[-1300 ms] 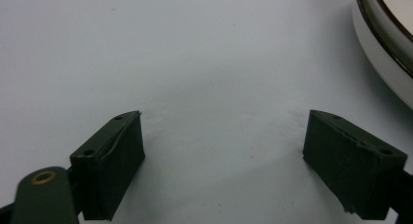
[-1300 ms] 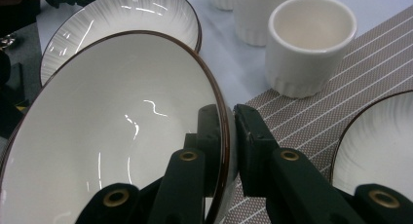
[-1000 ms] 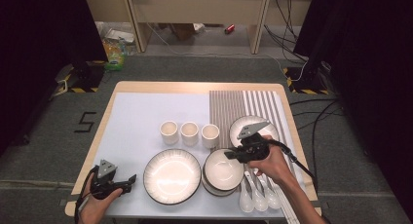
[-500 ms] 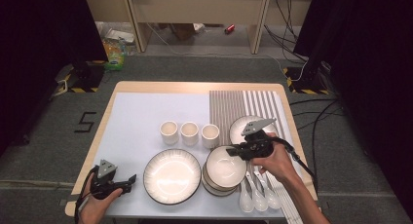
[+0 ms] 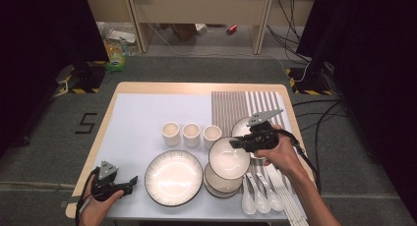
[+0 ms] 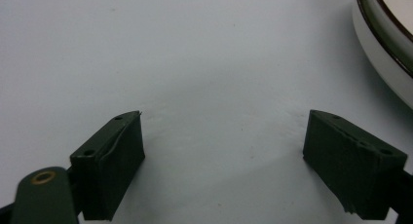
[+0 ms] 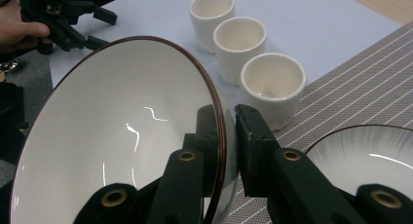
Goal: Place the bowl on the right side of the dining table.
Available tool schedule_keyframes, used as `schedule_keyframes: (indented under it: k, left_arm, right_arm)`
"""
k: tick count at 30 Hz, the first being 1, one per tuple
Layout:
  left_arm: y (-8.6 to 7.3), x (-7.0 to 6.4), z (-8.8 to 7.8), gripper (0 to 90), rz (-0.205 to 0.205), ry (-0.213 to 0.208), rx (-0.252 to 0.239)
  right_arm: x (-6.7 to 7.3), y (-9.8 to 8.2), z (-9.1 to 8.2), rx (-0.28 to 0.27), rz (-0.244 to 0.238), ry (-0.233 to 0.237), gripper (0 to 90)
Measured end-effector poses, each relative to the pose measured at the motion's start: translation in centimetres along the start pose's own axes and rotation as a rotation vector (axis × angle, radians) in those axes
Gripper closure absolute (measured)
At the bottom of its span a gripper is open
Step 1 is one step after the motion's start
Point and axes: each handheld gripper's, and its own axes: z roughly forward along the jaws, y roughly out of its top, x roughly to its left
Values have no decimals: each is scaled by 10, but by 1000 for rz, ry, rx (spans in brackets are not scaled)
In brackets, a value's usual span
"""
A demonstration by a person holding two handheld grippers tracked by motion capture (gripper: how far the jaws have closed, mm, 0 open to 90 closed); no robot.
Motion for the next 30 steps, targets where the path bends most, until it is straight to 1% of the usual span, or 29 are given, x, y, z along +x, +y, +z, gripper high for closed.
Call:
schedule_keyframes:
  k: [4,6,8,10,12,14,16,17,18,21,25,27,30]
  left_arm:
    - [0,0,-1,139,6,-5,9]
    - [0,0,0,139,0,-1,1]
    - [0,0,0,139,0,-2,3]
    - [0,0,0,139,0,-1,1]
    - [0,1,-1,139,2,-7,11]
    - [0,1,-1,138,2,-6,12]
    - [0,0,0,139,-1,-1,1]
    - [0,1,-1,139,3,-6,11]
    - [0,1,-1,139,3,-7,12]
    - [0,0,0,139,0,-2,2]
    - [0,1,-1,139,3,-6,12]
    - [0,0,0,139,0,0,0]
    - [0,0,0,139,-1,-5,5]
  right_arm:
    - [-4,4,-4,-8,10,-5,806]
    - [-6,4,-5,-13,9,-12,806]
    - [-7,4,-6,-15,16,-15,806]
    - [-9,4,-7,-16,26,-10,806]
    - [-14,4,-8,-21,31,-9,806]
    - [-18,5,-10,-31,44,-18,805]
    - [-22,5,-12,-39,56,-23,806]
    - [-24,4,-13,-39,62,-19,806]
    - [-26,4,-13,-41,67,-24,806]
    - [-31,2,-15,-44,80,-31,806]
    - [-37,0,-16,-46,99,-39,806]
    - [-42,-2,-18,-47,111,-41,806]
    - [-49,-5,-19,-49,125,-53,805]
